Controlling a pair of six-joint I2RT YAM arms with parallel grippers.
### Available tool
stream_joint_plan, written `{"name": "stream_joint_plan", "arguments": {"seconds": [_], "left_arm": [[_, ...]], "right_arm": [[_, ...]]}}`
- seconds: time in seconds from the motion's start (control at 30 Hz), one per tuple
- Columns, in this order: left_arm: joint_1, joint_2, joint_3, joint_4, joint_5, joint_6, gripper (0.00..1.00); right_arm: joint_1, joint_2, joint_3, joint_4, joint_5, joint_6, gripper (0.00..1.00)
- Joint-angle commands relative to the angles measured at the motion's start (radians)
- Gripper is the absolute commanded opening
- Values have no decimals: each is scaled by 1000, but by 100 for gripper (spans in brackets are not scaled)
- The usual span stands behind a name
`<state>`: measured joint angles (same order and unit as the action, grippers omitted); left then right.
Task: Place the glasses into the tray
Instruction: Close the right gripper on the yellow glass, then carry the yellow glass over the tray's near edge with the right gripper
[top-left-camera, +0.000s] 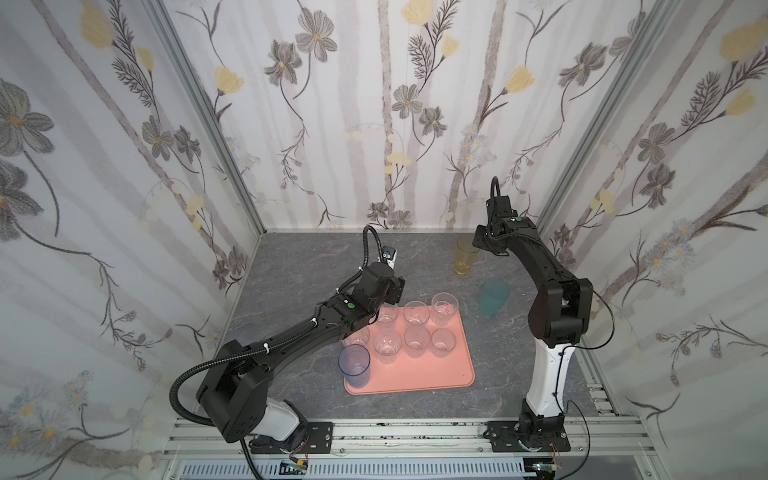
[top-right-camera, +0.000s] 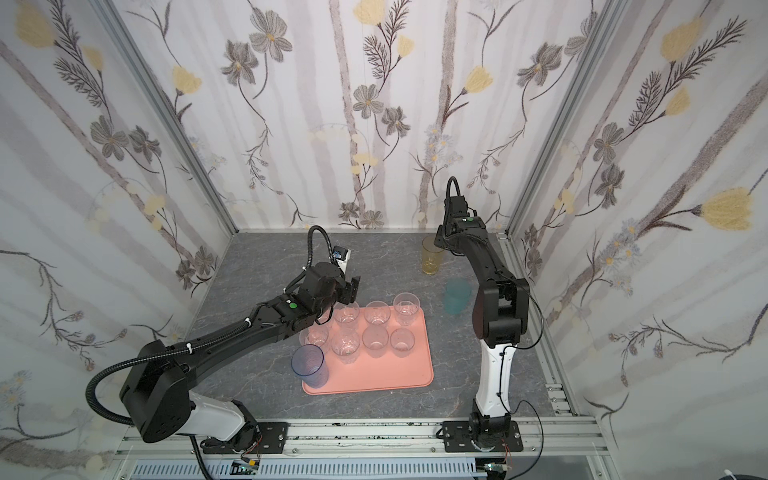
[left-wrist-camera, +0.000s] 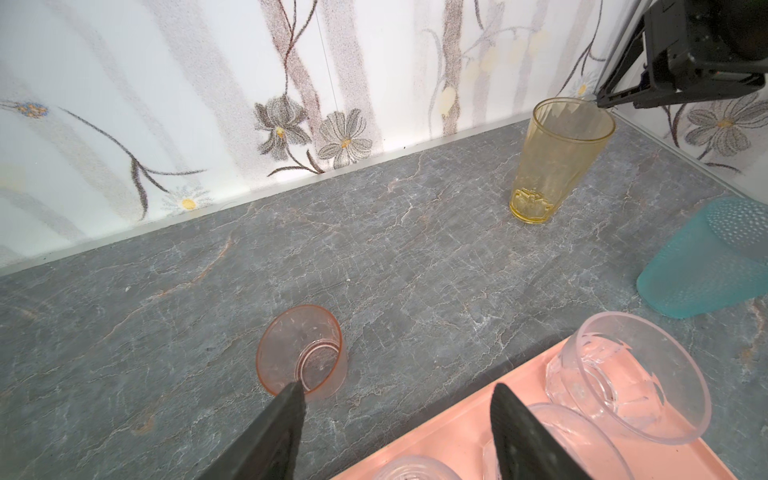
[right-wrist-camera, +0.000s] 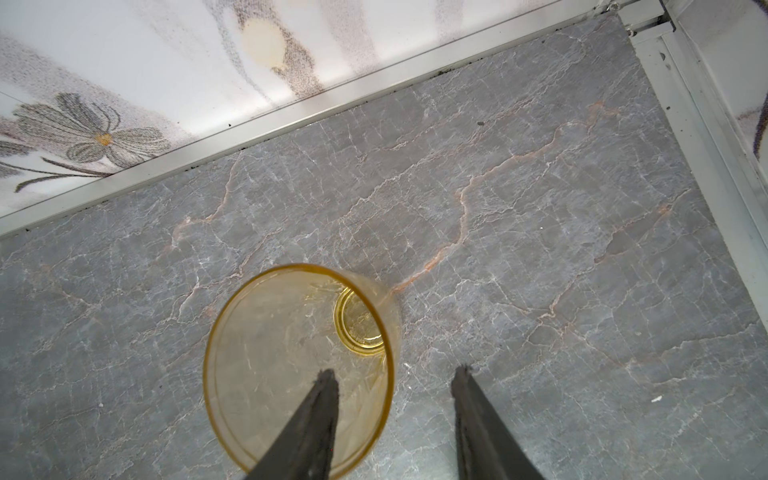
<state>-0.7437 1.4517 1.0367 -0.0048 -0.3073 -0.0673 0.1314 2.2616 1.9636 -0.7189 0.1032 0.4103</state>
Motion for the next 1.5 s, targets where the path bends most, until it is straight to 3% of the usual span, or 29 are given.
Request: {"name": "stream_joint_plan", "arguments": {"seconds": [0.0, 0.13, 0.33, 0.47, 0.7, 0.9, 1.17, 1.47], "left_arm": [[1, -8, -1, 31, -24, 11, 73], [1, -8, -1, 31, -21, 10, 73], [0, -31, -11, 31, -45, 9, 73], [6, -69, -21, 29, -74, 5, 73], [39, -170, -51, 25, -106, -21, 73], [86, -295, -78, -52, -135, -73, 73], [140, -420, -75, -255, -161, -142, 75], [183, -490, -124, -330, -112, -235, 76]], "right_arm": [[-1, 25, 13, 24, -16, -1, 40], [-1, 45, 12, 26, -13, -6, 33], [7, 30, -4, 26, 0, -22, 9], [26, -33, -21, 21, 30, -34, 2], [84, -179, -32, -40, 72, -54, 0], [205, -345, -98, -106, 96, -75, 0], [446, -545, -195, -237, 59, -85, 0], [682, -659, -293, -354, -21, -17, 0]]}}
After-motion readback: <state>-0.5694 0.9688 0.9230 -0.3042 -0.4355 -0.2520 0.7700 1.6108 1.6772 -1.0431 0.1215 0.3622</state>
